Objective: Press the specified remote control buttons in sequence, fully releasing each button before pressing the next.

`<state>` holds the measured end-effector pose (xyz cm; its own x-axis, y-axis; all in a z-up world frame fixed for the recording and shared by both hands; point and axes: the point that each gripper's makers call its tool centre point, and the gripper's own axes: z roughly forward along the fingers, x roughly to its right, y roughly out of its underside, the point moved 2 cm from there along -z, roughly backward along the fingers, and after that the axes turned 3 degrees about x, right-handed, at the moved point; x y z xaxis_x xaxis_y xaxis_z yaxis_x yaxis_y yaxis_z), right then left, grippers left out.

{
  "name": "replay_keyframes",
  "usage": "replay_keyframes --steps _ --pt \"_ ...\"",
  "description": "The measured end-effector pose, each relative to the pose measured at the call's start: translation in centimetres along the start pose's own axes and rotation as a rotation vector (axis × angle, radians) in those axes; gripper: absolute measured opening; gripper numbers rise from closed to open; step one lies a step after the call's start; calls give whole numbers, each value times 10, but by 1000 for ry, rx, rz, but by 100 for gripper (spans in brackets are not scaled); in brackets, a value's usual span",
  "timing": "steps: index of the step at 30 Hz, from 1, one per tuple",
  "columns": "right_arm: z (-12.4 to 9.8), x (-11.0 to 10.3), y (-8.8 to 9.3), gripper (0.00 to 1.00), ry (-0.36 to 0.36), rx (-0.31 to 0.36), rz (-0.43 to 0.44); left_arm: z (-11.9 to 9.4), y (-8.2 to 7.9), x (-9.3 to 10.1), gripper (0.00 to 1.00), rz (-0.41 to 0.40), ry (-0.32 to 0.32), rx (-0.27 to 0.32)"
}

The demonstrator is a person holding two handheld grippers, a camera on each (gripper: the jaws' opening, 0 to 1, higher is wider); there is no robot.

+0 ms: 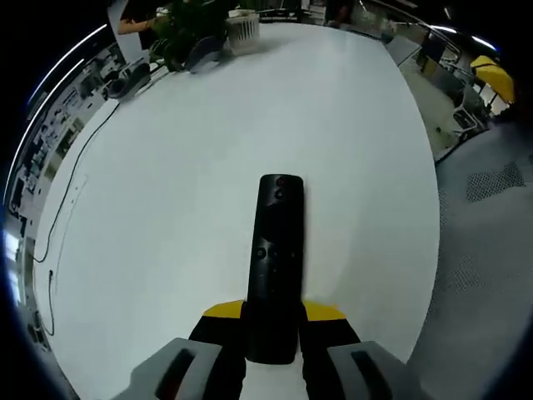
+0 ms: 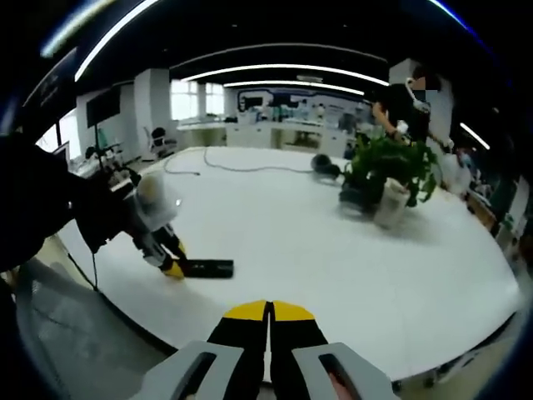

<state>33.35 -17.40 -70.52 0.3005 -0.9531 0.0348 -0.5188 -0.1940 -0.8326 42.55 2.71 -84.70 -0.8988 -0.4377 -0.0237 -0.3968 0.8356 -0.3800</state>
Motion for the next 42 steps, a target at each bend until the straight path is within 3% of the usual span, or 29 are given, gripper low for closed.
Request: replay_keyframes --steps 9,13,16,20,27,33,39,42 --pt "-1 2 2 0 9 -21 22 -2 5 17 24 31 11 9" --pt "0 -4 2 0 -34 -29 35 -4 9 28 24 35 17 11" --pt "1 -13 3 0 -105 -59 57 -6 11 37 24 35 13 17" --pt "2 -22 -8 0 -181 -38 74 -7 15 46 24 33 14 31" --pt "16 -36 -61 0 -330 -7 38 -8 18 61 24 27 12 46" --pt "40 -54 -72 0 -410 -83 -23 -10 20 73 24 -10 13 88" --pt "66 -78 -56 0 -503 -216 12 -10 20 94 24 6 21 103" --pt "82 -83 -47 0 -514 -253 18 -10 19 100 24 13 17 101"
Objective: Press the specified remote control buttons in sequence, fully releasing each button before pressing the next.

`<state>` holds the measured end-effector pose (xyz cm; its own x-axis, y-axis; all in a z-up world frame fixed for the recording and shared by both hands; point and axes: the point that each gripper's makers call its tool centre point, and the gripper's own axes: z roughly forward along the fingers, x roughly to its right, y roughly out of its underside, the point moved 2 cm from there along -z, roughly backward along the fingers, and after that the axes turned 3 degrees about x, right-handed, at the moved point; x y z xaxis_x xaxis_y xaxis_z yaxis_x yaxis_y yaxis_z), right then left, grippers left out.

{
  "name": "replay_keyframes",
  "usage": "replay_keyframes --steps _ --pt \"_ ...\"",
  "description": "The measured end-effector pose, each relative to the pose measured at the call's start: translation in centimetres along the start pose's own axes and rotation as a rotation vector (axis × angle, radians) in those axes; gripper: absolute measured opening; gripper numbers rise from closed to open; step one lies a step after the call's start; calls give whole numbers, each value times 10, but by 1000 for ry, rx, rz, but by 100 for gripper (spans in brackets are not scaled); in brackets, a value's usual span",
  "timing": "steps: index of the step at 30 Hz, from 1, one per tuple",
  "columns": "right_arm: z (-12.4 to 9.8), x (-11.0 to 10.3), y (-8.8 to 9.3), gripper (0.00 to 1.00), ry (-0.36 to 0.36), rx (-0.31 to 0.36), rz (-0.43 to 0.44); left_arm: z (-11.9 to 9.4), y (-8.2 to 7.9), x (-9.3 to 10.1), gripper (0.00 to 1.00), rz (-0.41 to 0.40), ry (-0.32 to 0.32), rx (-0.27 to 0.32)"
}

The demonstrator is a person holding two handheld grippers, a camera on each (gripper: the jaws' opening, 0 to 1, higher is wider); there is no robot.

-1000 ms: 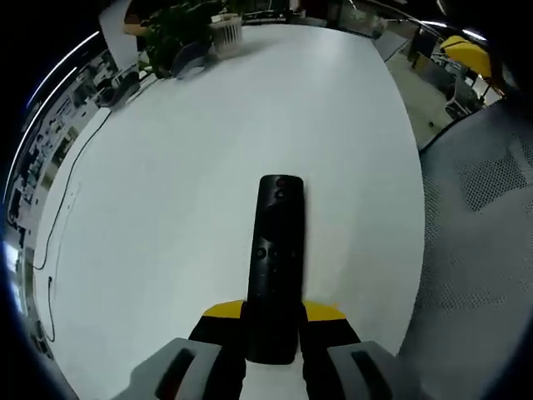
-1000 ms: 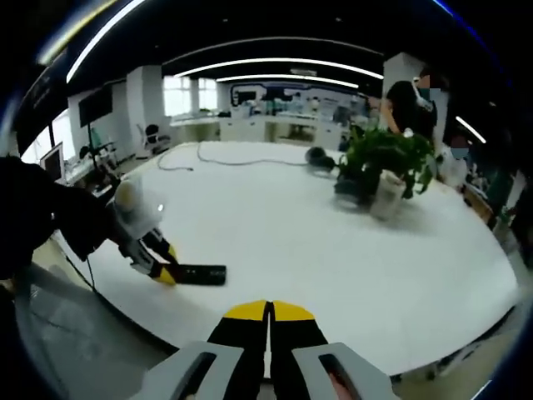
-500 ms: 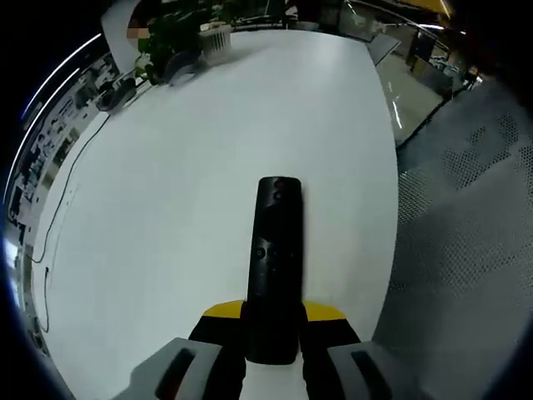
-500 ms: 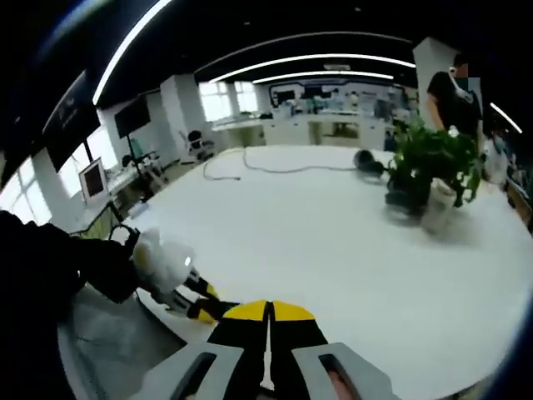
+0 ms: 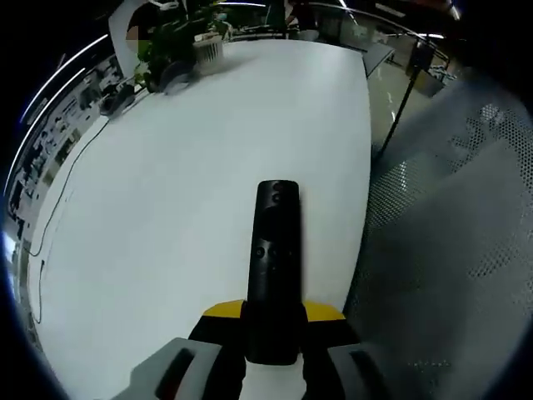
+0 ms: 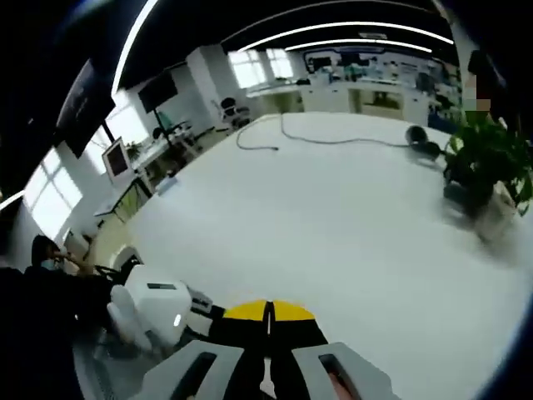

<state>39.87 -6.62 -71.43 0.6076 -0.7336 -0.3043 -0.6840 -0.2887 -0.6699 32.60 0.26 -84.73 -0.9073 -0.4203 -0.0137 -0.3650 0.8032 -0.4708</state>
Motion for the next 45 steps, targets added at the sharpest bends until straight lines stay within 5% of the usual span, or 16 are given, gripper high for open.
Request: replay_keyframes --steps 8,14,23,37,45 --pt "33 15 42 0 15 -155 55 -1 0 4 24 -43 -11 56" --pt "36 23 66 0 11 -203 150 0 -1 9 24 -45 -16 85" --pt "37 27 106 0 31 -387 259 -2 1 8 24 -40 -7 147" --pt "52 29 112 0 85 -423 97 -2 0 8 25 -28 -3 149" --pt "53 31 113 0 70 -421 139 -2 1 8 25 -28 -2 148"
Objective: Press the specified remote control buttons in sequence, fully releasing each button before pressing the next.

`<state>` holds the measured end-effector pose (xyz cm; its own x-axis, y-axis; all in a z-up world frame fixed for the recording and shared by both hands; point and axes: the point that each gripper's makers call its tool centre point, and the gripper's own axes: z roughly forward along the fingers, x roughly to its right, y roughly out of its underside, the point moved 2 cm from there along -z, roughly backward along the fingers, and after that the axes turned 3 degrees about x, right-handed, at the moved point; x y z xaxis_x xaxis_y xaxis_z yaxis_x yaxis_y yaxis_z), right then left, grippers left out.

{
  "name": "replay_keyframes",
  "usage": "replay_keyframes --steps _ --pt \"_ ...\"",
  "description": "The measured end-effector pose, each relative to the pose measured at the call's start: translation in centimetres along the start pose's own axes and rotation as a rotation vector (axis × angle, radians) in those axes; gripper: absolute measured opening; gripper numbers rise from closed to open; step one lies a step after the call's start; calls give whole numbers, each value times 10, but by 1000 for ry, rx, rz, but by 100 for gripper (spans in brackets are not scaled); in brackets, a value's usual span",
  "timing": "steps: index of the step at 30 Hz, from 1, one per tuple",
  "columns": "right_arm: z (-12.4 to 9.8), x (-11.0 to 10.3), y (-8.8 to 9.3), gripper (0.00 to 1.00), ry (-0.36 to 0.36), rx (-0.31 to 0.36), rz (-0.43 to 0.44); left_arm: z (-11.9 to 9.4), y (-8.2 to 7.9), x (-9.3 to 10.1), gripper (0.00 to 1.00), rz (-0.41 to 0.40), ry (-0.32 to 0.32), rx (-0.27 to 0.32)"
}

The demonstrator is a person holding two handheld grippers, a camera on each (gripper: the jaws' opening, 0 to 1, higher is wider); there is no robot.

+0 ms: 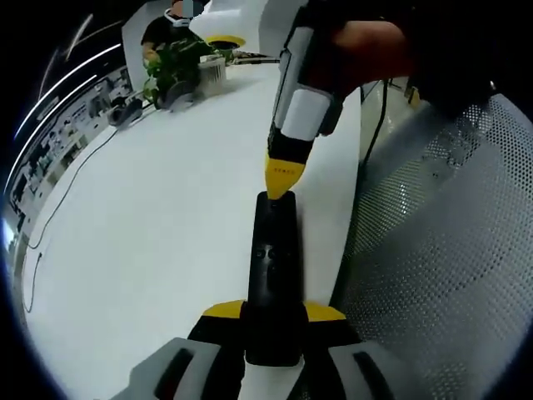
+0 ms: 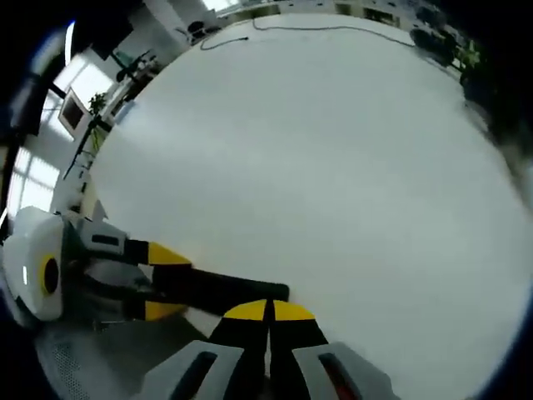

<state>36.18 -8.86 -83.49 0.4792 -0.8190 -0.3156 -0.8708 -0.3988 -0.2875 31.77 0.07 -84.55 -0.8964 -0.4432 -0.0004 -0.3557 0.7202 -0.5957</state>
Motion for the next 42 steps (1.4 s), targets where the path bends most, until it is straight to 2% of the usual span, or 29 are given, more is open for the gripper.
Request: replay_keyframes --steps 7,20,26,28,32,36,38,42 --pt "0 1 1 0 -27 11 39 0 0 0 25 1 0 0" --pt "0 0 1 0 -36 29 21 0 0 0 25 16 8 -6" --pt "0 0 2 0 -27 31 -1 -4 5 -1 25 12 7 -21" --pt "-1 0 2 0 -37 33 21 -3 5 -1 25 17 7 -22" --pt "-1 2 1 0 -77 31 159 -3 5 -1 25 12 12 -19" --pt "-1 1 2 0 -77 17 154 -4 5 0 25 20 11 -14" --pt "-1 -2 2 0 -67 16 116 -4 5 0 25 21 10 -15" --pt "1 -14 3 0 -104 2 83 -4 5 0 25 20 10 -12"
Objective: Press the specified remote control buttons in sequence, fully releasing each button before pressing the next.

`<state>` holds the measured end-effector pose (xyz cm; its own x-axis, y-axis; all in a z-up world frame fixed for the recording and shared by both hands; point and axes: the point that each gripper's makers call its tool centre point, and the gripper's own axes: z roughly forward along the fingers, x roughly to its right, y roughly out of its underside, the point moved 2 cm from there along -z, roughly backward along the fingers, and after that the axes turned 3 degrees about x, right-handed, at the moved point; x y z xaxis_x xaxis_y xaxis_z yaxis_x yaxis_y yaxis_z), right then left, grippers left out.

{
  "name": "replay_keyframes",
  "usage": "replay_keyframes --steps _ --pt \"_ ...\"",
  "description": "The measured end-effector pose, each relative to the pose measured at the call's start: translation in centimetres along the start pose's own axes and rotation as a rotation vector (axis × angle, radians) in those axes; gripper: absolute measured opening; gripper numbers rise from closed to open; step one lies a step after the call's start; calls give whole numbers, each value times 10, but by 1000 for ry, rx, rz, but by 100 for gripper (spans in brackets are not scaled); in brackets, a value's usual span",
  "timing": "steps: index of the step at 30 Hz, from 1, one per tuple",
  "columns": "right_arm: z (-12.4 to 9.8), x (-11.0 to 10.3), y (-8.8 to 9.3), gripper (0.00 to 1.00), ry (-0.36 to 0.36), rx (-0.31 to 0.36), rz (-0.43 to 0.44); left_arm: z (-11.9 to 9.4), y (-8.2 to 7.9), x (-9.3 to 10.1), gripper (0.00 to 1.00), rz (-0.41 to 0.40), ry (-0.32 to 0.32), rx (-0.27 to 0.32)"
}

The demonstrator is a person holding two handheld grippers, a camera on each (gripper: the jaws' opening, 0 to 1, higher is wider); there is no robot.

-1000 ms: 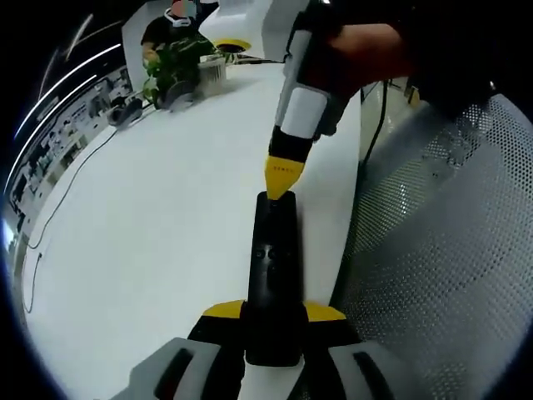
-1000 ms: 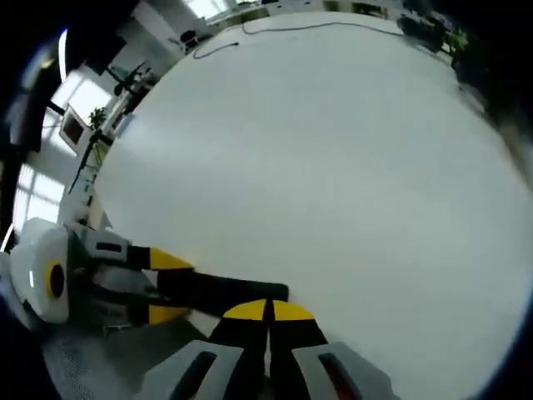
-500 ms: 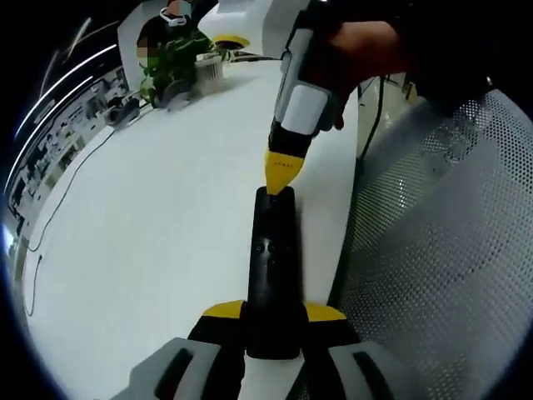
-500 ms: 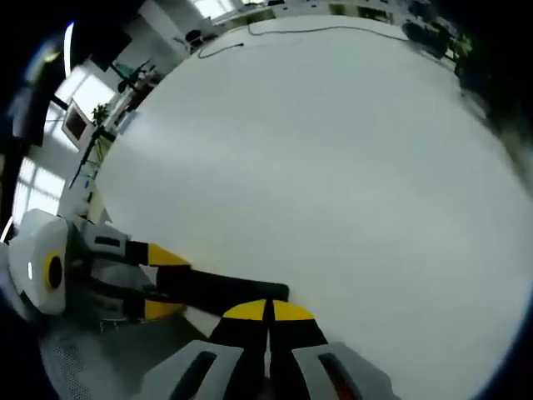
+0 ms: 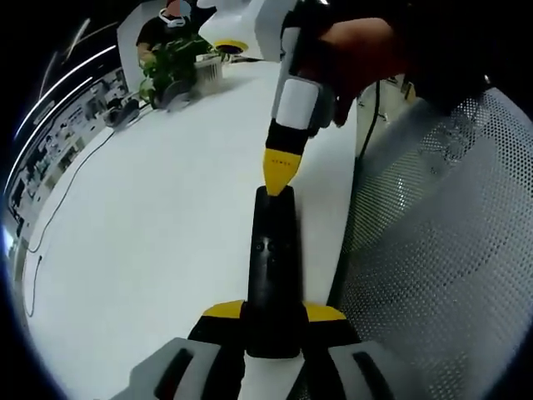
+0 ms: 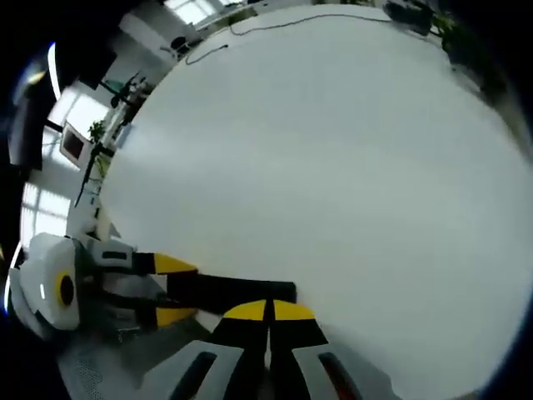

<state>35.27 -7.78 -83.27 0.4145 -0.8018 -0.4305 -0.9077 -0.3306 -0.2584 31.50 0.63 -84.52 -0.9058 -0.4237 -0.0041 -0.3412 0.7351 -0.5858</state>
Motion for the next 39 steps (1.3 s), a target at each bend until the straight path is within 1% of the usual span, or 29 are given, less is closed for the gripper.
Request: replay_keyframes --steps 3,5,6,10,18,23,26,28,30,33,37,39 --pt "2 -3 0 0 -1 -5 -34 0 0 0 25 2 1 2" --pt "3 -1 1 0 18 -16 -53 0 0 0 25 3 1 3" --pt "2 -2 1 0 13 -14 -60 0 0 0 25 3 2 4" --pt "1 1 0 0 32 -9 -73 0 0 0 25 2 3 7" --pt "1 4 -1 0 20 -6 -39 0 0 -1 25 2 5 11" --pt "1 5 -1 0 -2 -6 58 1 0 -1 25 3 7 10" --pt "1 4 -1 0 1 -6 30 1 -1 -1 25 4 8 8" --pt "2 4 -1 0 5 -6 29 1 0 -1 25 5 8 7" --pt "2 4 -1 0 5 -5 42 1 0 -1 25 6 9 7" --pt "1 6 -1 0 -9 5 88 1 0 0 25 6 8 10" --pt "1 4 0 0 -12 7 91 1 0 0 25 4 3 13" --pt "0 4 0 0 -11 10 113 1 0 0 25 4 2 14"
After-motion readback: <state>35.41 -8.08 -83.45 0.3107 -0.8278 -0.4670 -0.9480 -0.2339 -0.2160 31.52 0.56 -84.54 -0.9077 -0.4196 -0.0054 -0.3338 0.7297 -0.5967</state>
